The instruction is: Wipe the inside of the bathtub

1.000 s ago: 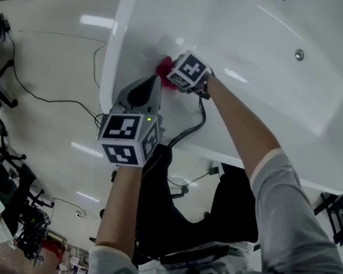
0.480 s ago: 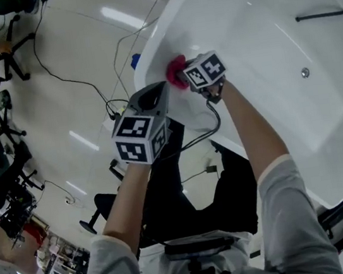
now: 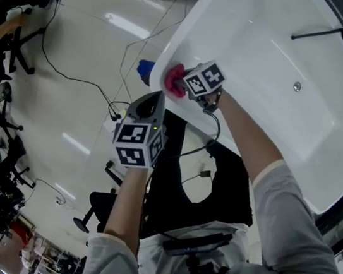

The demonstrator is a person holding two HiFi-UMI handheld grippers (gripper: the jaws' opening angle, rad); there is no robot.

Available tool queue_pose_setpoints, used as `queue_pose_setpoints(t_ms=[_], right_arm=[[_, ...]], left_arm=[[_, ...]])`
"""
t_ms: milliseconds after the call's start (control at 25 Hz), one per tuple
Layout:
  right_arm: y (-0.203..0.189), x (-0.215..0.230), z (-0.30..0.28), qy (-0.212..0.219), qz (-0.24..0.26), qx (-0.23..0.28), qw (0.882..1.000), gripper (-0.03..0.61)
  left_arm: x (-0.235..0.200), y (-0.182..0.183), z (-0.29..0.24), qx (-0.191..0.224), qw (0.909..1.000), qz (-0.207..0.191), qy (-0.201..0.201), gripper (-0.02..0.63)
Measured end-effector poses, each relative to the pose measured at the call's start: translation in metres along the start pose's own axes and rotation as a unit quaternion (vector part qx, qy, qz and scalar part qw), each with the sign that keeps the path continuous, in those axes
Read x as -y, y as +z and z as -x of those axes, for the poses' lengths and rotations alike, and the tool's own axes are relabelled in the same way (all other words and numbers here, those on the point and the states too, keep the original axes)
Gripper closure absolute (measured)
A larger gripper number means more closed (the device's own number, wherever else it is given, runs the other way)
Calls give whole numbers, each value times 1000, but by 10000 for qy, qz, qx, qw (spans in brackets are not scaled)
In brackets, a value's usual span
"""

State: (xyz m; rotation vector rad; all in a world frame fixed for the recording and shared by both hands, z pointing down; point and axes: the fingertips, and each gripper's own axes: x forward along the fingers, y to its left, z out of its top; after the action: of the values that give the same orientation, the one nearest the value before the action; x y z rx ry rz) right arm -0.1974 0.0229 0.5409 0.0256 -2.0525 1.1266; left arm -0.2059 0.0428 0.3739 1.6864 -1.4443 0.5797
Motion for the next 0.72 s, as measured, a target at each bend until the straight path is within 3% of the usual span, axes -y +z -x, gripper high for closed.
queue_pose_setpoints(t_ms=[480,720], right_arm=[[24,-34,8,81,65,46,9999,482],[45,-65,53,35,-158,534,9984,480]], left_arm=[[-14,15,34,173,9996,22,206,609],[-2,32,78,379,9989,72,252,609]])
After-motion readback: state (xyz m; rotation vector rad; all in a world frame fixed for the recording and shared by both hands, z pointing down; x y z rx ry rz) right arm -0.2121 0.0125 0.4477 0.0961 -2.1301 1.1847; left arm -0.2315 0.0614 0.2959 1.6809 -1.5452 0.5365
